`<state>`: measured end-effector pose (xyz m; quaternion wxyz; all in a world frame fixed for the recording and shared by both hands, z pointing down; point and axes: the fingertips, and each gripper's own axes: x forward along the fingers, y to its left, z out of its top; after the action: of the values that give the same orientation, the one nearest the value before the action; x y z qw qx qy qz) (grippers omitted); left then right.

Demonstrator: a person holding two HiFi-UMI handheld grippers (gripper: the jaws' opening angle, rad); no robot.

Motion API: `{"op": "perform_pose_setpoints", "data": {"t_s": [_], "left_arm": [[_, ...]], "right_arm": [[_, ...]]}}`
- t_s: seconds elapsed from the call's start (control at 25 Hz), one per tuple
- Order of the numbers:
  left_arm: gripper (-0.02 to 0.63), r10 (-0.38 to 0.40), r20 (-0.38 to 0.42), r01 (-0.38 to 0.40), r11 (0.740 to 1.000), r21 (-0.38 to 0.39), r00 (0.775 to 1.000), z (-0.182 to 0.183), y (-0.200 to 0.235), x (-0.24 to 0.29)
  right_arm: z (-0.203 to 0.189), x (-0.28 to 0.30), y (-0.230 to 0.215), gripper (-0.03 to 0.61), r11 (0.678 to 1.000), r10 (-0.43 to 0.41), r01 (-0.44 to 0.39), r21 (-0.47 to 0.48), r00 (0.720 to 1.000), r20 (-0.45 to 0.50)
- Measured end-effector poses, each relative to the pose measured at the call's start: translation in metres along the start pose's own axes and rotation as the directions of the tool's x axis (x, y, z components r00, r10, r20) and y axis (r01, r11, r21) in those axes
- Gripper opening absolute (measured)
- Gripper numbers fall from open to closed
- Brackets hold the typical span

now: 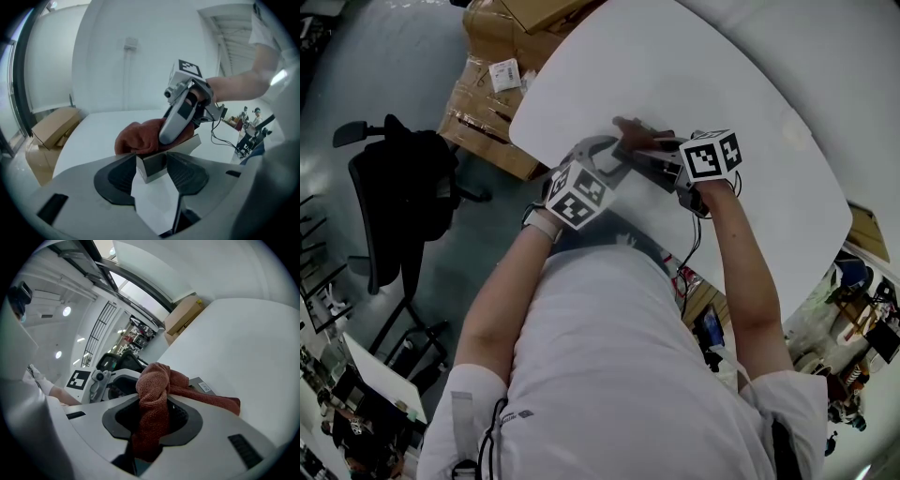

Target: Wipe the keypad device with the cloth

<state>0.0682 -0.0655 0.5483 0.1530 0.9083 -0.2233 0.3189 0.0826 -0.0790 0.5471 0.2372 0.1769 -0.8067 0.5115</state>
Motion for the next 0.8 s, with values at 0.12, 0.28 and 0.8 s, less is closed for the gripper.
{"op": "perform_pose_setpoints", "data": {"t_s": [0.12, 0.28, 0.8], "left_arm": [[0.189, -0.049, -0.003, 0.049, 0.995, -0.09, 0.999, -0.004, 0.002, 0.002], [0.187, -0.093, 0.003, 0.093, 0.989, -0.116, 0.996, -0.003, 0.001, 0.003], [0.187, -0.099, 0.005, 0.099, 0.988, -0.122, 0.995, -0.005, 0.002, 0.004]], "right_arm": [[0.001, 0.001, 0.0, 0.114, 1.0, 0.0, 0.0, -0.001, 1.0, -0.003], [0.002, 0.003, 0.001, 0.114, 0.999, -0.017, 0.017, -0.029, 1.0, -0.023], [0.024, 0.025, -0.019, 0.112, 0.993, -0.109, 0.108, -0.043, 0.994, -0.017]]}}
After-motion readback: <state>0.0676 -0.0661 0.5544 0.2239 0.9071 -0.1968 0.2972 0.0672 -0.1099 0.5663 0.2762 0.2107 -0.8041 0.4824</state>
